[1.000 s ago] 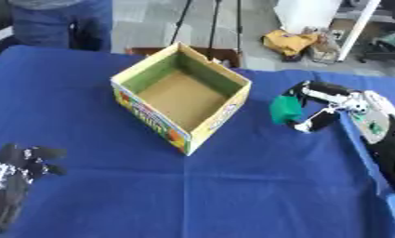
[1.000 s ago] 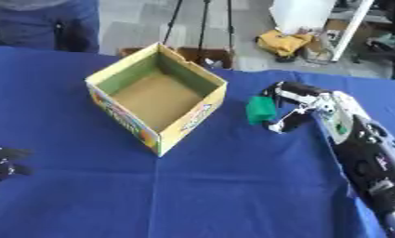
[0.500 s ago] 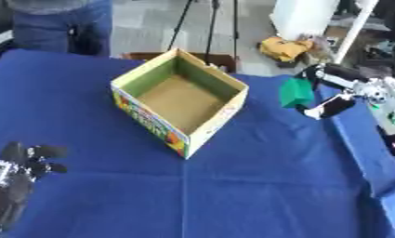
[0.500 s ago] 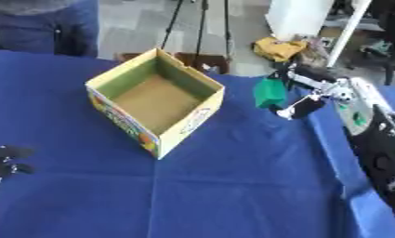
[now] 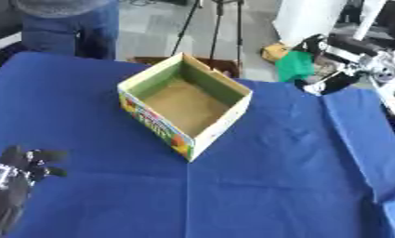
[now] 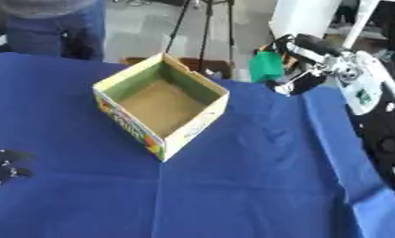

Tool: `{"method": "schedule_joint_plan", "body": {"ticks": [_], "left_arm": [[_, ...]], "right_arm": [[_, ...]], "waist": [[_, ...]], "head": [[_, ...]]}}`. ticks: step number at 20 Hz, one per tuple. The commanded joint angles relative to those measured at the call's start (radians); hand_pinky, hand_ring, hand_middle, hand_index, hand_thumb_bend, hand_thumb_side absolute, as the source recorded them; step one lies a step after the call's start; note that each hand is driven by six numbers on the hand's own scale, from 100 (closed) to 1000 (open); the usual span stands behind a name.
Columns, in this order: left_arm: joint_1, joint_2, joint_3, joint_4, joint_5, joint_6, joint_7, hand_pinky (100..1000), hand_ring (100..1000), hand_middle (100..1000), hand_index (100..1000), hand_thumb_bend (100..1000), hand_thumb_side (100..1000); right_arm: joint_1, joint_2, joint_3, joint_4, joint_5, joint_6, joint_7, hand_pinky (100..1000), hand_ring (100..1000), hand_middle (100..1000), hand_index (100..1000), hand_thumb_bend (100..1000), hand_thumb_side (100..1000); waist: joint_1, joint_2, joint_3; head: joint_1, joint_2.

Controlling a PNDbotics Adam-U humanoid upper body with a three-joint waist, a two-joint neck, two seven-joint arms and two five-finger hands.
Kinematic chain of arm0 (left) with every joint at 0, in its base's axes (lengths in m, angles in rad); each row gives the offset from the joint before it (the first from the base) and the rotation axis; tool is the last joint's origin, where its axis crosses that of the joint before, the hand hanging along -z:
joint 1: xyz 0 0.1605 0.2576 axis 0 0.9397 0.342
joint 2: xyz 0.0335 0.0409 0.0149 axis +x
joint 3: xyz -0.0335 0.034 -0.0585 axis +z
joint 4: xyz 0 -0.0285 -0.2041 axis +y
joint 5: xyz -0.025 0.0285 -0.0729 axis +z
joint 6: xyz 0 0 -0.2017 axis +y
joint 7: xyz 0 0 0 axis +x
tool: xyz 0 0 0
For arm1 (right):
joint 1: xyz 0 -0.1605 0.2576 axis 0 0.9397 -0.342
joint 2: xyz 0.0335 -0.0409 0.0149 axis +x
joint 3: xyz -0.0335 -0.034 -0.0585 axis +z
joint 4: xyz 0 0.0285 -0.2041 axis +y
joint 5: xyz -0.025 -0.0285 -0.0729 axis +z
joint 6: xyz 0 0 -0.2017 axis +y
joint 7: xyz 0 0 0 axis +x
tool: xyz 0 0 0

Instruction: Pick up objects on the table and place them in the box.

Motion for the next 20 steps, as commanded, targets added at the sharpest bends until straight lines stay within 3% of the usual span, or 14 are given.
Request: {"method": "schedule_joint_plan", "body": {"ticks": [1,9,20], "left_arm": [[-0.015,0.013,-0.008,-0.014,0.000,-0.001,-0.010,616,787,577,619,404,1000],[-0.050,-0.006,-0.043,-0.017,0.006,0.002,-0.043,616,787,577,619,404,1000],[-0.094,-0.039,-0.084,-0.020,0.021,0.013,-0.086,616,787,578,619,414,1000]], "right_arm": [[-0.049,0.009,0.006,-0.006,0.010,-0.004,0.017,601,632,500,481,100,114],[-0.126,0.112,0.027,0.066,0.076,-0.014,0.049,602,630,505,501,100,189],[-0.126,0.177,0.017,0.199,0.192,0.010,0.030,613,646,548,571,100,310]], "waist": [[0.006,-0.016,0.012],[0.003,0.004,0.083],[-0.009,0.015,0.175]], "head": [[-0.017,-0.015],[-0.071,-0.039],[-0.164,-0.062]]}}
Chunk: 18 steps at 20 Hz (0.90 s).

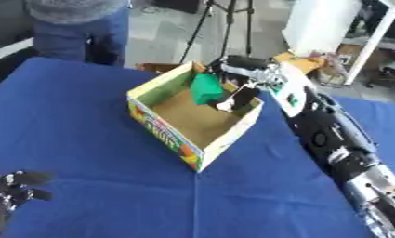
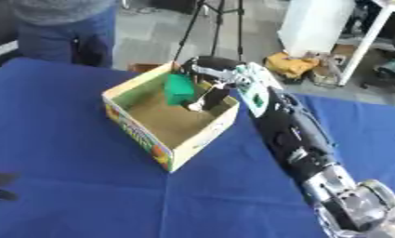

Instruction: Pick up objects on the table and place them in the box.

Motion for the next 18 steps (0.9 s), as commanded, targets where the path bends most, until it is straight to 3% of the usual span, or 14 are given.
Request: {"method": "schedule_joint_plan", "body": {"ticks": [1,7,13,16,17,18], "left_arm": [[-0.019,-0.002,-0.009,-0.020,0.008,0.002,-0.013,616,787,578,620,414,1000],[-0.025,-0.007,-0.013,-0.019,0.009,0.005,-0.018,616,787,578,619,404,1000],[-0.025,-0.008,-0.012,-0.017,0.008,0.009,-0.017,616,787,578,619,426,1000],[-0.025,-0.007,-0.011,-0.017,0.007,0.010,-0.017,616,787,578,619,428,1000],[-0.024,-0.007,-0.011,-0.016,0.007,0.010,-0.016,616,787,578,619,428,1000],[-0.024,-0.007,-0.010,-0.016,0.007,0.010,-0.016,616,786,577,619,430,1000]], "right_arm": [[-0.019,-0.004,-0.011,0.028,0.043,0.009,-0.006,616,650,557,584,100,320],[-0.014,0.024,-0.006,0.061,0.102,0.000,-0.012,653,693,651,708,100,400],[-0.007,0.044,0.000,0.065,0.135,-0.023,-0.004,689,751,837,878,100,605],[-0.005,0.048,0.001,0.040,0.136,-0.044,-0.025,715,787,937,944,275,646],[-0.004,0.048,0.002,0.029,0.136,-0.048,-0.036,715,787,937,944,275,646],[-0.004,0.047,0.003,0.016,0.134,-0.052,-0.050,712,787,944,946,370,621]], "waist": [[0.006,-0.014,0.007],[-0.001,-0.009,0.015],[-0.008,-0.010,0.007],[-0.010,-0.010,-0.003],[-0.010,-0.010,-0.007],[-0.010,-0.011,-0.011]], "head": [[-0.022,-0.014],[-0.037,-0.016],[-0.038,-0.017],[-0.034,-0.018],[-0.034,-0.018],[-0.034,-0.018]]}}
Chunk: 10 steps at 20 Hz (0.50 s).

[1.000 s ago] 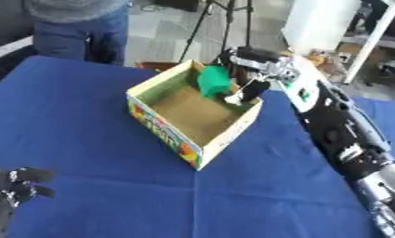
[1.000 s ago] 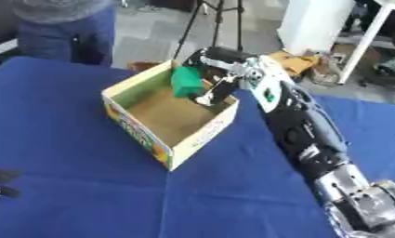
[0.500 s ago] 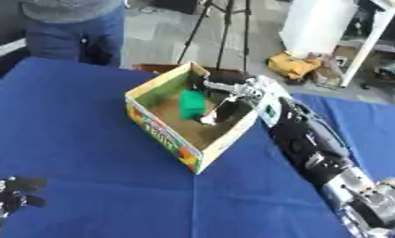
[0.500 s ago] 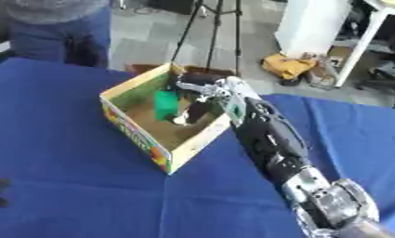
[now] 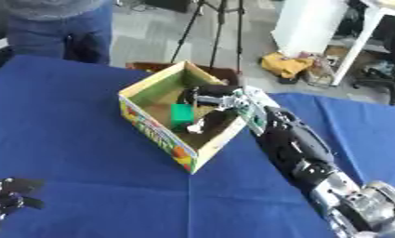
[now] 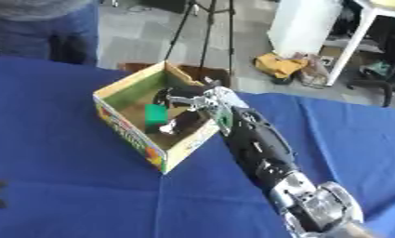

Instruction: Pick up objects on the table and place them in the box.

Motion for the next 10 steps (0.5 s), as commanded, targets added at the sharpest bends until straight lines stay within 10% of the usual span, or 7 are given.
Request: {"method": "schedule_joint_plan", "body": {"ticks": [1,7,10], "left_arm": [[-0.010,0.004,0.002,-0.016,0.003,0.002,0.002,616,786,578,619,430,1000],[-0.004,0.005,0.007,-0.013,0.001,0.003,0.006,616,786,577,619,434,1000],[0.004,0.009,0.016,-0.011,0.000,0.003,0.014,616,786,578,619,438,1000]], "right_arm": [[-0.014,-0.017,0.002,-0.057,0.002,-0.013,-0.042,707,784,944,946,409,618],[-0.005,-0.026,0.016,-0.134,-0.015,-0.017,-0.122,694,769,928,938,390,567],[0.009,-0.047,0.022,-0.196,-0.076,-0.033,-0.159,690,743,882,923,184,452]], "waist": [[0.007,-0.018,-0.010],[0.007,-0.023,-0.045],[0.008,-0.031,-0.081]], "head": [[0.002,-0.014],[0.014,-0.012],[0.031,-0.006]]}}
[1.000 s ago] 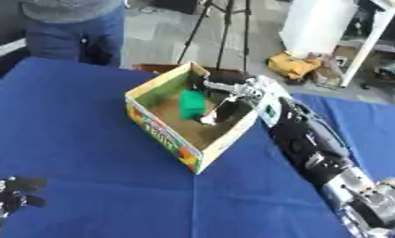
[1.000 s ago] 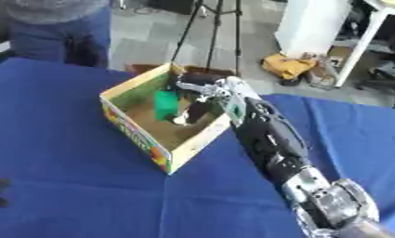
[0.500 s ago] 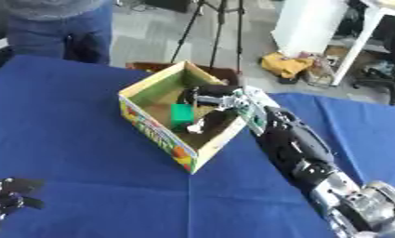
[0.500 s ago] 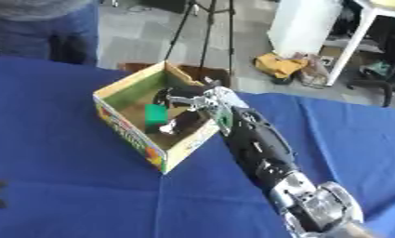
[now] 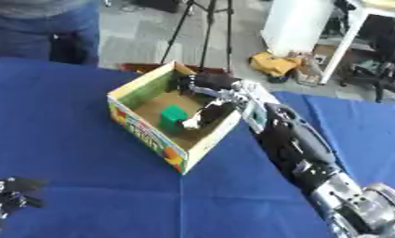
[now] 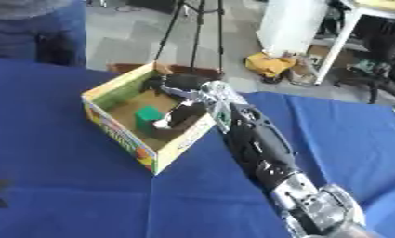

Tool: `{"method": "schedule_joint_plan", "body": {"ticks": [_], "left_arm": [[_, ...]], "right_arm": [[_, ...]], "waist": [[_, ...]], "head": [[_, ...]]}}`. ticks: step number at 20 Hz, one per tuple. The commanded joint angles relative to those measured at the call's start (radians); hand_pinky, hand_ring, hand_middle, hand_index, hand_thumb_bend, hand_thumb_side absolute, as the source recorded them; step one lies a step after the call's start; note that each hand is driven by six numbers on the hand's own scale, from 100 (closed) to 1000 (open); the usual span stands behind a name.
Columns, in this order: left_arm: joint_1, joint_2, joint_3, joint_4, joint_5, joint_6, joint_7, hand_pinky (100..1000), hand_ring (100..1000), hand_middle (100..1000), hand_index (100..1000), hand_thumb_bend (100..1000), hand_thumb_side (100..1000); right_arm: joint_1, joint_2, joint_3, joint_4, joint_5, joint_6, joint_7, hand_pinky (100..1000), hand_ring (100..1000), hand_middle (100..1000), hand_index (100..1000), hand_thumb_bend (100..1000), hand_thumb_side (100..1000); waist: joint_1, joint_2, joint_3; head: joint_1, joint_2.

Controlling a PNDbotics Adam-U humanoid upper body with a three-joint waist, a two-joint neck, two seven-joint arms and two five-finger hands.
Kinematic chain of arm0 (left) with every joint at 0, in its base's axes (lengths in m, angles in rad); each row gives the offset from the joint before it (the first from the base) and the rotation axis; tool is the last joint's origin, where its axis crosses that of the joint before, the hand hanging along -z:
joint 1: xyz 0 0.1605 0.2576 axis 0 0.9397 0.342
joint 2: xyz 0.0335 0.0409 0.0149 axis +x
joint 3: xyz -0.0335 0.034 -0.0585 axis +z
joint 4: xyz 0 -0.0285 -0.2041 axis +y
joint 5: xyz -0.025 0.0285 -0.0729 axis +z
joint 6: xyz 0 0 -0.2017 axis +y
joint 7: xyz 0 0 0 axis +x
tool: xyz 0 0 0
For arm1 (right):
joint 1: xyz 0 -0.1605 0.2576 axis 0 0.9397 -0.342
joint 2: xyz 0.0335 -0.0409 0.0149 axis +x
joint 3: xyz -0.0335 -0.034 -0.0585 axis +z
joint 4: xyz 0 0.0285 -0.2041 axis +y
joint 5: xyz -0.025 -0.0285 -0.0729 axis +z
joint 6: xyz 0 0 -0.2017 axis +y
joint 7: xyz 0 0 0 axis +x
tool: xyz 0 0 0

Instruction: Pick up objects on the table and place them in the box.

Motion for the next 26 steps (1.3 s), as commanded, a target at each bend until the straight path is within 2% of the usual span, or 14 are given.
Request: {"method": "schedule_joint_plan", "body": {"ticks": [1,2,4,8,11,13,14,17,21,26], "left_arm": [[-0.001,0.011,0.015,-0.011,0.000,-0.001,0.011,616,786,578,619,439,1000],[0.003,0.013,0.019,-0.010,0.000,-0.001,0.014,616,786,578,619,440,1000],[0.012,0.016,0.028,-0.008,0.000,-0.001,0.023,616,786,578,619,441,1000],[0.028,0.026,0.051,-0.008,-0.001,-0.004,0.046,615,786,578,619,442,1000],[0.037,0.030,0.068,-0.008,-0.001,-0.007,0.063,615,786,578,619,442,1000],[0.045,0.031,0.077,-0.008,-0.001,-0.008,0.072,615,787,578,618,443,1000],[0.048,0.031,0.081,-0.008,-0.002,-0.009,0.077,615,787,578,618,443,1000],[0.052,0.033,0.092,-0.009,-0.003,-0.012,0.089,615,787,578,618,441,1000],[0.052,0.040,0.104,-0.013,-0.004,-0.016,0.102,615,787,578,619,434,1000],[0.056,0.045,0.116,-0.017,-0.004,-0.022,0.115,615,788,579,620,425,1000]], "right_arm": [[-0.002,-0.055,0.002,-0.086,-0.096,-0.010,-0.039,690,740,879,922,150,445],[0.008,-0.067,0.003,-0.112,-0.152,-0.006,-0.045,686,727,861,913,100,385],[0.036,-0.103,0.004,-0.189,-0.289,0.014,-0.061,682,717,843,898,100,335],[0.127,-0.174,0.002,-0.394,-0.561,0.088,-0.081,674,694,811,869,100,328],[0.227,-0.220,-0.022,-0.543,-0.755,0.158,-0.101,672,670,785,839,100,415],[0.301,-0.239,-0.050,-0.623,-0.872,0.202,-0.113,673,655,771,827,100,506],[0.341,-0.242,-0.066,-0.657,-0.931,0.222,-0.118,676,647,761,823,100,604],[0.457,-0.238,-0.107,-0.739,-1.106,0.274,-0.119,682,639,752,821,100,642],[0.596,-0.204,-0.149,-0.818,-1.234,0.325,-0.099,688,640,755,828,100,687],[0.721,-0.125,-0.177,-0.866,-1.285,0.380,-0.088,690,633,748,823,100,740]], "waist": [[0.010,-0.027,-0.021],[0.011,-0.030,-0.036],[0.014,-0.036,-0.067],[0.022,-0.044,-0.131],[0.029,-0.046,-0.171],[0.036,-0.045,-0.194],[0.039,-0.044,-0.205],[0.047,-0.040,-0.232],[0.058,-0.034,-0.261],[0.074,-0.028,-0.281]], "head": [[0.019,-0.003],[0.028,0.000],[0.052,0.004],[0.104,0.013],[0.131,0.015],[0.147,0.016],[0.156,0.015],[0.182,0.016],[0.216,0.021],[0.244,0.036]]}}
